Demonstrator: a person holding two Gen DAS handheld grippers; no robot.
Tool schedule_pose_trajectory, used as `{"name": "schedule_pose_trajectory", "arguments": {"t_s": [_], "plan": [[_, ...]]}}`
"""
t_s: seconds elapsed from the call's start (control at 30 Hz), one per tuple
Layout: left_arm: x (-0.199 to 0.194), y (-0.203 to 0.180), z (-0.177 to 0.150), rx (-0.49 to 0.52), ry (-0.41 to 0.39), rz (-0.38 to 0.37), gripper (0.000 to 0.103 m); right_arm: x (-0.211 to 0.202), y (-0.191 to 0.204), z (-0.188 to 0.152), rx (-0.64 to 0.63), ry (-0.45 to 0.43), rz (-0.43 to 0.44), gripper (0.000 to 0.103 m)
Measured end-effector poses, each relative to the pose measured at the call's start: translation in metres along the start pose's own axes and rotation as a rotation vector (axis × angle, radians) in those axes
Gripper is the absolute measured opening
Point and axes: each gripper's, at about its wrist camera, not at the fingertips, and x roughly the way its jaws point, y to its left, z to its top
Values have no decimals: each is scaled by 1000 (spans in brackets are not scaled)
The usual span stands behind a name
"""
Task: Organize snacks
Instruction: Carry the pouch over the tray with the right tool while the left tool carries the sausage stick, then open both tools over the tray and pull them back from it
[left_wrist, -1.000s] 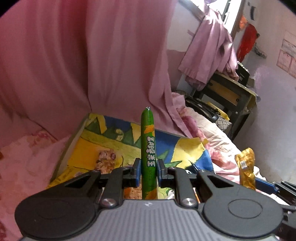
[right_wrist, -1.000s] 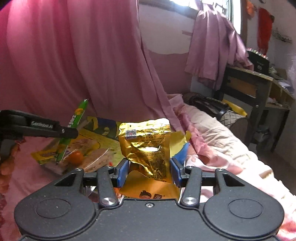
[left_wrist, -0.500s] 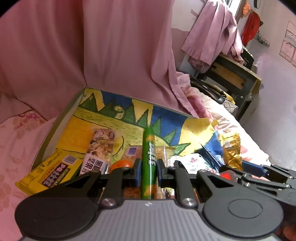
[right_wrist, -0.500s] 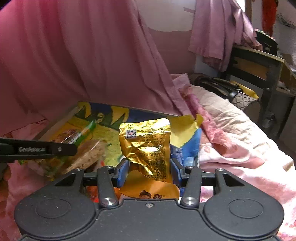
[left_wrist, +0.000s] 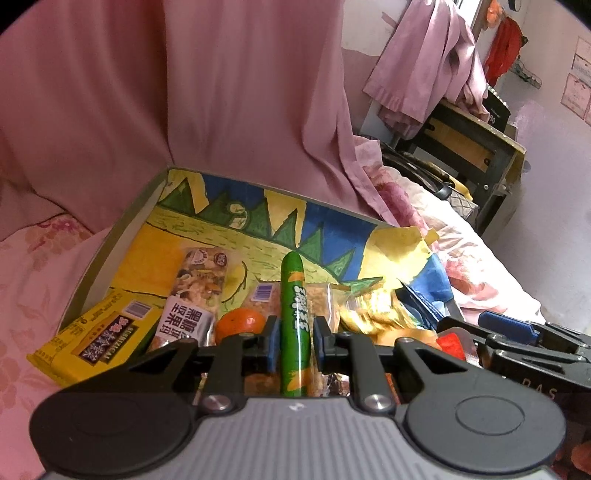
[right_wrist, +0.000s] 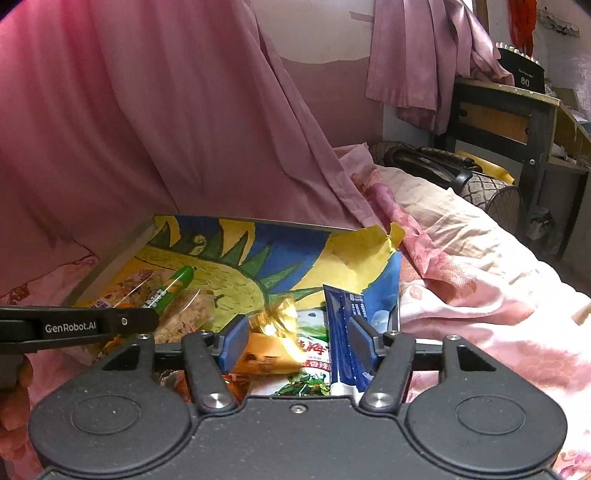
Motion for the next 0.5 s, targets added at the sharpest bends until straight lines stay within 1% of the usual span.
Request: {"name": "schedule_pose_trajectory", "arguments": {"t_s": [0.1,0.2,0.23,0.27,0.33,0.4,0.47,0.5], "plan": [[-3,1,0,-13,-4,-6,28,-3,0,0,-2,-7,-4,66],[-9,-1,1,-22,-11,-9,36,-10,0,0,2,-26,-8,73],[-12,-2,2,-23,-18,-10,44,-14,0,1,2,-37,-8,77],[-15,-3,3,-24,-28,-2,54,-18,0,1,3,-49,-10,79],[-25,-6,4,-19,-60,22,58,-26,-1,2,1,-72,-13,81],[-34,-8,8,-15,-78,28,62,-35,-2,4,2,-98,-15,85],[-43,-10,11,-26,-94,34,76,-45,-3,6,9,-125,-17,88],[-48,-11,12,-32,-108,40,78,-50,-4,7,16,-138,-16,89]]}}
